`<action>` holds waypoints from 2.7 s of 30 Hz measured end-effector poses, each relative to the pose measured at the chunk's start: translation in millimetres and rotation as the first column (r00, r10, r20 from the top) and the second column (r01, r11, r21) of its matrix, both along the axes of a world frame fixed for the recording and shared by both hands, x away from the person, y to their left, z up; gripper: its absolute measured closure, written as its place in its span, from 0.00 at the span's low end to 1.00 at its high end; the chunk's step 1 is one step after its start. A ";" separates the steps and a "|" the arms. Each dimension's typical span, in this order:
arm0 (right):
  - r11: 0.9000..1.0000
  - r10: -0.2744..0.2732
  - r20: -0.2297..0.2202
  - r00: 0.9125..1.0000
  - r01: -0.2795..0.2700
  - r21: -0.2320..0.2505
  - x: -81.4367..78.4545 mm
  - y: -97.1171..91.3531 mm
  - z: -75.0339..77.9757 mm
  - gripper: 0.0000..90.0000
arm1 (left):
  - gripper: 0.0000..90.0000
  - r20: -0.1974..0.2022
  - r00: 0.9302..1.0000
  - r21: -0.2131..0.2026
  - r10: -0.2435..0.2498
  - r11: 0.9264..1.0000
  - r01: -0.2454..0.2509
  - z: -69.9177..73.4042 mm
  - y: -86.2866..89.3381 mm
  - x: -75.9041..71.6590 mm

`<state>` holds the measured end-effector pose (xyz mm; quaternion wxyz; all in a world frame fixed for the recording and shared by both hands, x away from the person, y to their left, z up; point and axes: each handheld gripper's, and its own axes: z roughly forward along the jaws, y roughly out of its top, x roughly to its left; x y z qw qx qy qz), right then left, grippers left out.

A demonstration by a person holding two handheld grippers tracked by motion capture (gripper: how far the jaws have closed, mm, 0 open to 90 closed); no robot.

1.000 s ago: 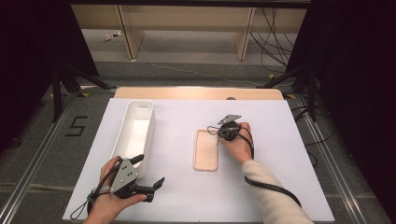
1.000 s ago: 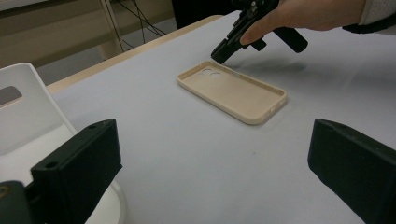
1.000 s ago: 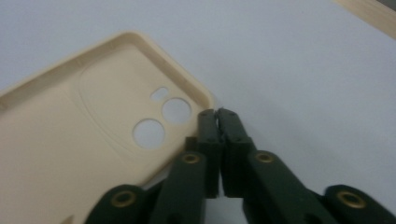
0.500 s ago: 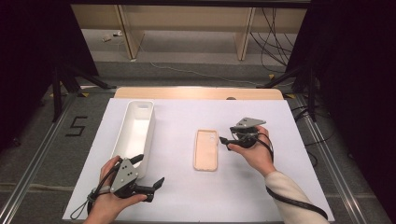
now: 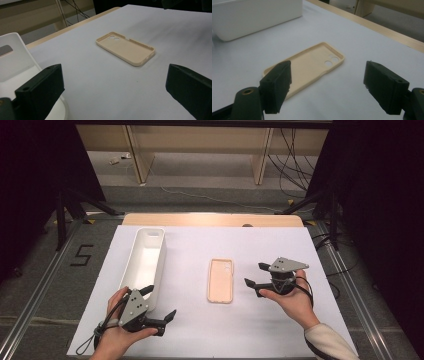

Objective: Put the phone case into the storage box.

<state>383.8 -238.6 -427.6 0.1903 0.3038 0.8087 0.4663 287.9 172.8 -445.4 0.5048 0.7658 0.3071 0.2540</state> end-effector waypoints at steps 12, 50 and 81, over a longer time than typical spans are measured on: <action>1.000 0.021 0.009 1.000 -0.021 -0.011 -25.9 -12.5 0.8 0.24 | 0.01 0.002 1.000 0.000 0.005 1.000 -0.005 0.6 1.1 -0.7; 0.931 0.202 -0.051 0.978 -0.208 -0.301 -34.7 37.8 -1.3 0.24 | 0.01 0.009 1.000 0.002 0.002 1.000 -0.002 1.4 0.4 -1.5; 0.878 0.243 -0.100 0.965 -0.262 -0.400 -9.9 76.1 -10.3 0.26 | 0.01 0.012 1.000 0.011 0.006 1.000 -0.006 1.1 -0.4 -0.9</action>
